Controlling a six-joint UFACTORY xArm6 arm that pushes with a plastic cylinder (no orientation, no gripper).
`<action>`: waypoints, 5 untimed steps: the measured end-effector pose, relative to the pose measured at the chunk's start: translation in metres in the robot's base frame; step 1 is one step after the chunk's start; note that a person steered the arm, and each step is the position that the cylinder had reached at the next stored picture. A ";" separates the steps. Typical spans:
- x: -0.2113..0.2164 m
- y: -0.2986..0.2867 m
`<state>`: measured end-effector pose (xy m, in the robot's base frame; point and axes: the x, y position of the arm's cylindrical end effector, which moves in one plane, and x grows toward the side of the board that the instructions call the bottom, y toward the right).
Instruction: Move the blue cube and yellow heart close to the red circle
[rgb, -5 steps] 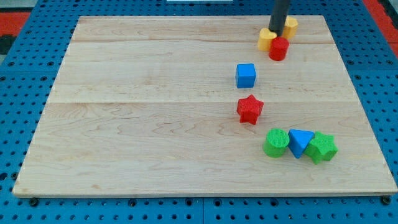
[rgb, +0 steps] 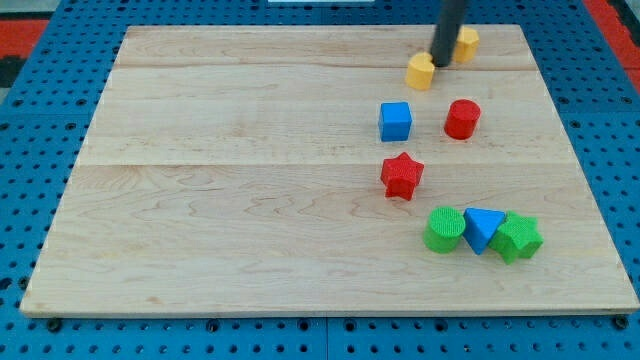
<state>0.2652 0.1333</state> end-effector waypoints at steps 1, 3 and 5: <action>0.044 -0.030; 0.009 -0.053; 0.064 -0.034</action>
<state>0.3289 0.0997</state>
